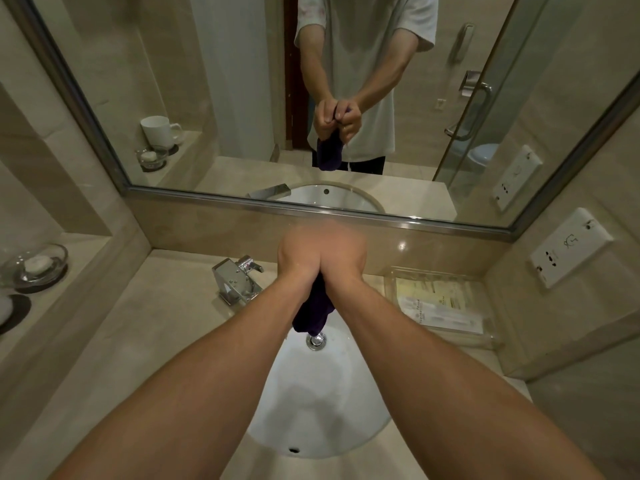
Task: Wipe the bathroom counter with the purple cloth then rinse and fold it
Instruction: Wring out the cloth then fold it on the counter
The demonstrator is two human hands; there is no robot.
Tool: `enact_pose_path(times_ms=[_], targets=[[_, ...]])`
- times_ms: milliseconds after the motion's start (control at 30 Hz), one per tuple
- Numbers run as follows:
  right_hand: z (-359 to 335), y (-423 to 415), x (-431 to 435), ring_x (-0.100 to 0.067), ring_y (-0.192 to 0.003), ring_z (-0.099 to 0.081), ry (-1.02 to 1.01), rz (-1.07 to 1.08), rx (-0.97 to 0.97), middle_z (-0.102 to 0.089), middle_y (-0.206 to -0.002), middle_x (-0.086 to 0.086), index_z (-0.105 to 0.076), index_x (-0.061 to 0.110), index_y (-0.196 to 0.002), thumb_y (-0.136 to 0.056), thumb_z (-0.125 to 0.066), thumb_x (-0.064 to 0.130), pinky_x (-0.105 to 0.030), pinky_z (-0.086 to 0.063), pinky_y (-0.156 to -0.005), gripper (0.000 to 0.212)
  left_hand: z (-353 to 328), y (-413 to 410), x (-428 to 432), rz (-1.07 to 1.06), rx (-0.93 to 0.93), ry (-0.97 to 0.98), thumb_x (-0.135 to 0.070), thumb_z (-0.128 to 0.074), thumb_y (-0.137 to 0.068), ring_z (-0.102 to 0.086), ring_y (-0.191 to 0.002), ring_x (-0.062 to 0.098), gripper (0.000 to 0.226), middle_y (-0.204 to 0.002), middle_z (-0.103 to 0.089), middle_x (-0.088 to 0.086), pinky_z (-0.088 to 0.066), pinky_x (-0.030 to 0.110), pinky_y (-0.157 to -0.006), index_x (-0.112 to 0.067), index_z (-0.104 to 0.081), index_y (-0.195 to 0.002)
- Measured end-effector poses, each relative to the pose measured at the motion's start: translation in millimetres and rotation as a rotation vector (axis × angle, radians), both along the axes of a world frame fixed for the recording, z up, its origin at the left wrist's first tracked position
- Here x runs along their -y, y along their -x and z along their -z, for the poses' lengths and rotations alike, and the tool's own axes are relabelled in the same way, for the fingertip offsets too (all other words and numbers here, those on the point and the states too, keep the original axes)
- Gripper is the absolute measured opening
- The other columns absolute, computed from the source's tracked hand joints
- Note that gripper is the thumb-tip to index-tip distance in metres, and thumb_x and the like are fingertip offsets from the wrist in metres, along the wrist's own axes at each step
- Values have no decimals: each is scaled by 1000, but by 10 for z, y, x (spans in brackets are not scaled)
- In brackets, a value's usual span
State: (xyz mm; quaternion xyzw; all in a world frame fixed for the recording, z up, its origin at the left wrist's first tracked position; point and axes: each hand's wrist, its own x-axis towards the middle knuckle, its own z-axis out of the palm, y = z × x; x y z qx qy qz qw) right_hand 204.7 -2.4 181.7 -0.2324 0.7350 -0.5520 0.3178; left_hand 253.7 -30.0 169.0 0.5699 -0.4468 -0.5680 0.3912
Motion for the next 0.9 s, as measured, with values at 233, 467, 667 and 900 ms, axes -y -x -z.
enact_pose_path(times_ms=[233, 467, 667, 900], targets=[[-93, 83, 38, -19, -56, -51, 41, -74, 18, -52, -51, 2, -52, 21, -47, -79, -60, 33, -38, -46, -59, 36, -84, -83, -80, 109, -231, -70, -59, -50, -90, -71, -86, 25, 53, -91, -74, 9, -55, 41, -80, -11, -72, -95], [-285, 250, 12, -27, -69, -46, 121, -126, 357, -47, -75, -8, -52, 16, -74, -61, -86, 49, -40, -48, -69, 49, 482, -485, -152, -181, -251, -359, -70, -29, -95, -57, -113, 26, 73, -113, -64, 7, -38, 37, -91, -9, -62, -119], [-422, 288, -32, -21, -60, -63, 153, -327, 463, -61, -63, -3, -68, 10, -105, -77, -83, 40, -40, -59, -77, 43, 883, -560, -523, 115, -875, -825, -73, -57, -82, -63, -110, 46, 79, -126, -64, 21, -47, 65, -92, -12, -57, -132], [-484, 432, -144, -22, -75, -66, 14, -715, 8, -64, -79, -5, -56, 12, -89, -68, -90, 20, -36, -58, -77, 41, 436, -335, -495, 183, -1132, -620, -85, -46, -75, -67, -104, 43, 88, -124, -66, 20, -51, 55, -90, -13, -70, -120]])
